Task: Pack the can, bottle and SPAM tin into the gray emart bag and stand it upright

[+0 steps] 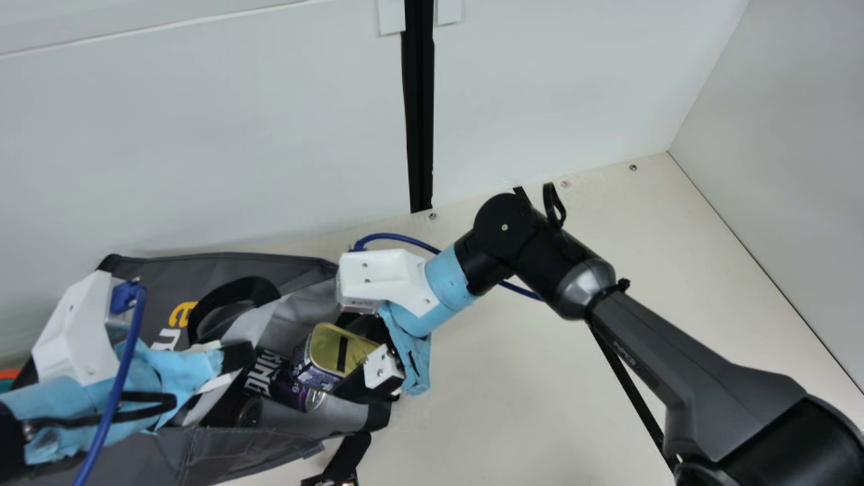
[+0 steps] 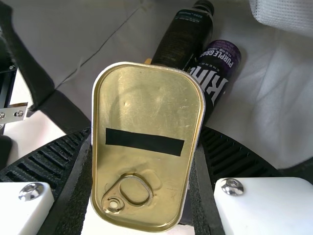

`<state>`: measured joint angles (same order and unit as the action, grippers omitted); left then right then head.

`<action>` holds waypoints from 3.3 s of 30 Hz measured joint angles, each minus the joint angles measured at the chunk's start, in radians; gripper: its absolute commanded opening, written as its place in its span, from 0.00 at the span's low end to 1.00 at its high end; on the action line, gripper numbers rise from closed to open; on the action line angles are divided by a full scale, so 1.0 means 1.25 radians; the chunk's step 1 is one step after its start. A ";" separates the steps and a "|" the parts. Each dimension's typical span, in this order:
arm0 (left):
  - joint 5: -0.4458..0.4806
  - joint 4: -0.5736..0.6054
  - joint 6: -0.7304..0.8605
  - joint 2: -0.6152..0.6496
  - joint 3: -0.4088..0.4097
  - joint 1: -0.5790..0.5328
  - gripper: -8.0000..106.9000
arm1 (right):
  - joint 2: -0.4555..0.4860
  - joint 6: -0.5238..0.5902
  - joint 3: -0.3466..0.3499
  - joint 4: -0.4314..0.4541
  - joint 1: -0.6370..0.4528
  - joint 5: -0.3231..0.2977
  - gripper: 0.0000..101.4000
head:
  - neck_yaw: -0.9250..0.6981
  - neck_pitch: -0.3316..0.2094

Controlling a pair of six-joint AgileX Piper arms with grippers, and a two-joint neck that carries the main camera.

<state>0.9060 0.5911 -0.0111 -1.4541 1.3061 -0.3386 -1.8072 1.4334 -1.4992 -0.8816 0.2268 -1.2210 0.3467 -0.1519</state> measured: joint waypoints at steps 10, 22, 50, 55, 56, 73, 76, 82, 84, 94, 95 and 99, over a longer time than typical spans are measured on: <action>0.000 0.000 0.000 0.000 0.000 0.000 0.00 | -0.047 -0.039 -0.058 0.014 0.027 0.000 0.00 | 0.000 0.000; 0.000 0.000 0.000 0.000 0.000 0.000 0.00 | -0.092 -0.081 -0.102 0.024 0.070 0.019 0.00 | 0.000 0.000; 0.000 0.000 0.000 0.000 0.000 0.000 0.00 | -0.164 -0.153 -0.184 0.030 0.124 0.071 0.33 | 0.000 0.000; 0.000 0.000 0.000 0.000 0.000 0.000 0.00 | -0.164 -0.154 -0.188 0.031 0.124 0.072 0.49 | 0.001 0.000; 0.000 0.000 0.000 0.000 0.000 0.000 0.00 | -0.164 -0.154 -0.188 0.031 0.124 0.072 0.53 | 0.001 0.000; 0.000 0.000 0.000 0.000 0.000 0.000 0.00 | -0.135 -0.154 -0.159 0.031 0.107 0.076 0.94 | 0.000 0.000; 0.000 0.000 0.000 0.000 0.000 0.000 0.00 | -0.121 -0.154 -0.148 0.032 0.103 0.077 0.94 | 0.000 0.000; 0.000 0.000 0.000 0.000 0.000 0.000 0.00 | -0.091 -0.154 -0.117 0.030 0.098 0.085 0.94 | 0.001 0.000; 0.000 0.000 0.000 0.000 0.000 0.000 0.00 | -0.078 -0.156 -0.102 0.030 0.095 0.091 0.94 | 0.001 0.000; 0.000 0.000 0.000 0.000 0.000 0.000 0.00 | -0.002 -0.160 -0.015 0.024 0.099 0.110 0.94 | 0.000 0.000; 0.000 0.000 0.000 0.000 0.000 0.000 0.00 | 0.004 -0.161 -0.008 0.024 0.101 0.113 0.94 | 0.001 0.000; 0.000 0.000 0.000 0.000 0.000 0.000 0.00 | 0.035 -0.166 0.026 0.016 0.106 0.115 0.94 | 0.001 0.000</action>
<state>0.9060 0.5911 -0.0111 -1.4541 1.3061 -0.3386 -1.7637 1.2263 -1.4666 -0.8611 0.3589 -1.0769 0.3482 -0.1519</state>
